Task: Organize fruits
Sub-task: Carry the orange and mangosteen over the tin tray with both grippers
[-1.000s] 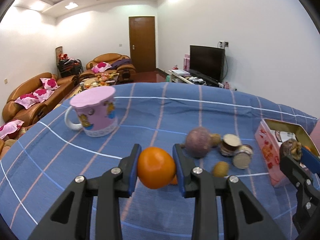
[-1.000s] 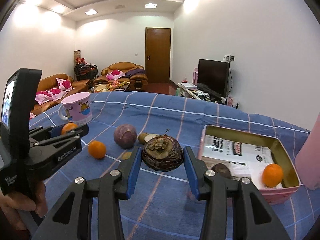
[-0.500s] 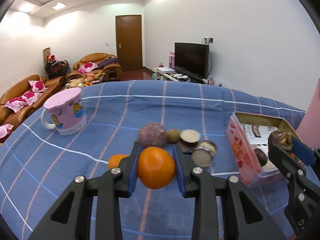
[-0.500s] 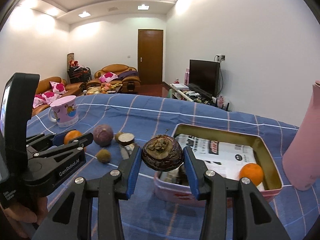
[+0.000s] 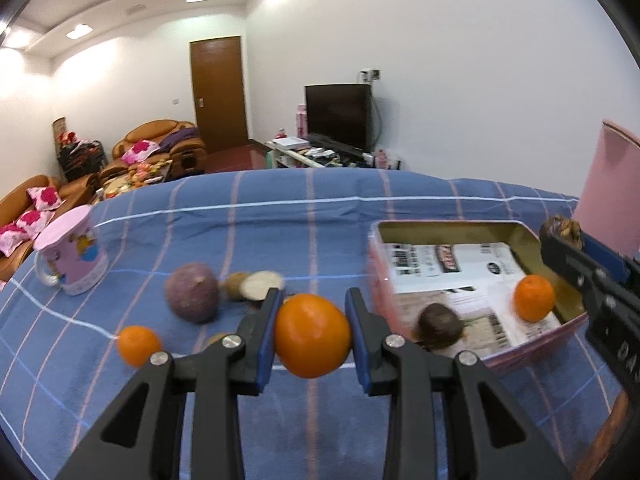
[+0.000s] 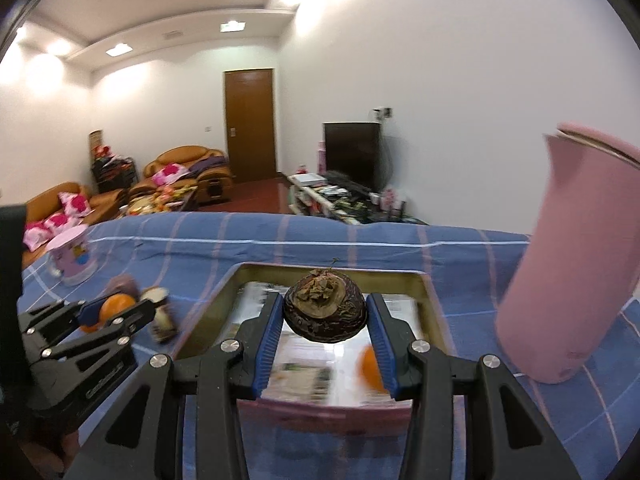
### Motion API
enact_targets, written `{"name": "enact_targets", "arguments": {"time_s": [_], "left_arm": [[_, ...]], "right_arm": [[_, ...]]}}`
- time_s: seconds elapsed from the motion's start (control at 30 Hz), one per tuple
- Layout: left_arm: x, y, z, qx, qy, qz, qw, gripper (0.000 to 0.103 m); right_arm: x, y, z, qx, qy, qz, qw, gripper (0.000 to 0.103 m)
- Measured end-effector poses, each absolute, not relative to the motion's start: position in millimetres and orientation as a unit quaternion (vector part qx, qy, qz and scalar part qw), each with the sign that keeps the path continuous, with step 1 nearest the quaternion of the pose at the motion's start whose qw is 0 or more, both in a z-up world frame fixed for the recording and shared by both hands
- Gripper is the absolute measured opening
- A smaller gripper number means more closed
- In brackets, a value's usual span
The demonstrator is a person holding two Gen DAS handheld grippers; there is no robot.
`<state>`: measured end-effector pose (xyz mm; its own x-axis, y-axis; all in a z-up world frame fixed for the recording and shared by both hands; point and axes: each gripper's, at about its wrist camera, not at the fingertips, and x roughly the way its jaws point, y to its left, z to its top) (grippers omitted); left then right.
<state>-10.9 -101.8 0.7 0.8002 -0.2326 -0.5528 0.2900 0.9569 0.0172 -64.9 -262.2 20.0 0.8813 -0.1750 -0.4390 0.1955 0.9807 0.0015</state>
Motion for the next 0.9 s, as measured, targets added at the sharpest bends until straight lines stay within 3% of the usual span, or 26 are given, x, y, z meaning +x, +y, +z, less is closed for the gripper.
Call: {"name": "enact_targets", "arguments": {"time_s": [0.47,0.9], "left_arm": [[-1,-189,2,0.073,0.292,-0.187,0.935,0.034],[23,-226,-9,0.091,0.341,-0.183,0.918,0.034]], "right_arm": [[-57,-339,22,0.051,0.226,-0.175,0.957,0.045],[-25,-341,3,0.055,0.278,-0.138,0.949,0.045]]}}
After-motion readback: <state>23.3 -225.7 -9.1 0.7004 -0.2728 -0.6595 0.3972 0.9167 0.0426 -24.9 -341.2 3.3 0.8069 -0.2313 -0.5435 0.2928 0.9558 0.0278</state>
